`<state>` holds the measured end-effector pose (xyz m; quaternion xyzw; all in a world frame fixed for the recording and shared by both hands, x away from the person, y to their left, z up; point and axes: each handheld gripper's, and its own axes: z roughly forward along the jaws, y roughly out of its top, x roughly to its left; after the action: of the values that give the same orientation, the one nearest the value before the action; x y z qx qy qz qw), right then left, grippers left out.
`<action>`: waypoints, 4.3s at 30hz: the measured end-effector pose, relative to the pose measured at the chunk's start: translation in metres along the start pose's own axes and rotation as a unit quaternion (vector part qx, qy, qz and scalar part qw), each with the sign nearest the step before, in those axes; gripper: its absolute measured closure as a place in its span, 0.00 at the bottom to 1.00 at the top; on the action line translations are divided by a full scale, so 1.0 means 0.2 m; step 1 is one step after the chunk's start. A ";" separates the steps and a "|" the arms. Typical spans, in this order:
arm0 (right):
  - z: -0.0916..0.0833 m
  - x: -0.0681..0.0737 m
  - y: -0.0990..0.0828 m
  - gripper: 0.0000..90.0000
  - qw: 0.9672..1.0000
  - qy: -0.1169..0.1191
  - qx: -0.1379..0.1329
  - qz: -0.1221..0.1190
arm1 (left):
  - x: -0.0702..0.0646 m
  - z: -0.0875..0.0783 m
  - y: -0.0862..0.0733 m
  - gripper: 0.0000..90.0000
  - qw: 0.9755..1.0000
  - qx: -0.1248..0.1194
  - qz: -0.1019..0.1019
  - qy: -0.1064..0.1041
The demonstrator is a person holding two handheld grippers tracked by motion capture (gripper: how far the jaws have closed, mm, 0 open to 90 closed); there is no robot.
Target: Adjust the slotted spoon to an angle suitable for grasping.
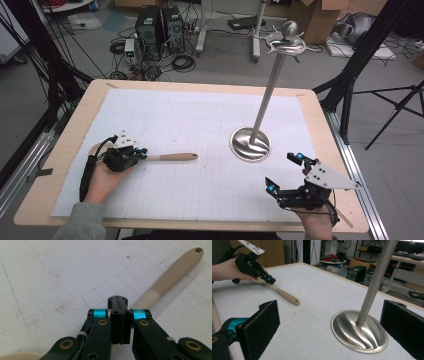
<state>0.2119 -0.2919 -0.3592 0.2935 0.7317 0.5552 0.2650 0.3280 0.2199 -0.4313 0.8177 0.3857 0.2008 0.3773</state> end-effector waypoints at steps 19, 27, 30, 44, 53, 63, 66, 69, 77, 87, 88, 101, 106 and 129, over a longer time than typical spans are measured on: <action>0.02 0.01 -0.01 0.02 1.000 0.010 0.009 -0.001 | 0.04 0.01 -0.03 1.00 0.998 0.037 -0.034 0.032; 0.02 0.01 0.00 0.02 1.000 0.012 0.010 -0.004 | -0.01 -0.04 -0.06 1.00 0.998 0.048 -0.031 0.042; 0.03 0.01 0.00 0.02 1.000 0.013 0.011 -0.007 | -0.03 -0.07 -0.08 1.00 0.997 0.048 -0.029 0.044; 0.04 0.02 0.00 0.02 1.000 0.018 0.011 -0.008 | -0.08 -0.20 -0.21 1.00 0.997 0.030 -0.063 0.039; 0.04 0.02 0.01 0.02 1.000 0.020 0.007 -0.008 | -0.11 -0.28 -0.16 1.00 0.999 -0.008 -0.036 0.027; 0.05 0.03 0.01 0.02 1.000 0.023 0.009 -0.009 | -0.30 -0.23 -0.11 1.00 0.999 -0.022 0.017 -0.032; 0.05 0.02 0.01 0.02 1.000 0.023 0.010 -0.009 | -0.34 -0.19 -0.10 1.00 0.999 -0.017 0.022 -0.043; 0.05 0.01 0.01 0.02 1.000 0.022 0.007 -0.008 | -0.38 -0.15 -0.08 1.00 0.998 -0.015 0.023 -0.054; 0.03 0.00 0.01 0.02 1.000 0.025 0.007 -0.003 | -0.48 -0.03 -0.03 0.99 0.997 -0.003 0.032 -0.075; 0.03 0.00 0.01 0.02 1.000 0.029 0.010 0.000 | -0.50 0.07 0.03 0.99 0.996 0.019 0.056 -0.064; 0.03 0.00 0.01 0.02 1.000 0.030 0.008 -0.003 | -0.49 0.08 0.04 0.99 0.997 0.020 0.054 -0.059; 0.04 0.01 0.01 0.02 0.999 0.036 0.012 -0.006 | -0.41 0.17 0.09 1.00 0.999 0.012 0.033 -0.029; 0.03 0.01 0.01 0.02 0.999 0.035 0.009 -0.009 | -0.40 0.20 0.11 1.00 0.998 0.010 0.056 -0.007; 0.05 0.02 0.01 0.02 0.999 0.038 0.017 -0.007 | -0.34 -0.01 0.05 0.99 0.997 -0.038 0.047 -0.043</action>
<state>0.2162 -0.2828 -0.3594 0.2715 0.7524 0.5518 0.2360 0.2890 0.1639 -0.4239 0.8276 0.3225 0.1974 0.4149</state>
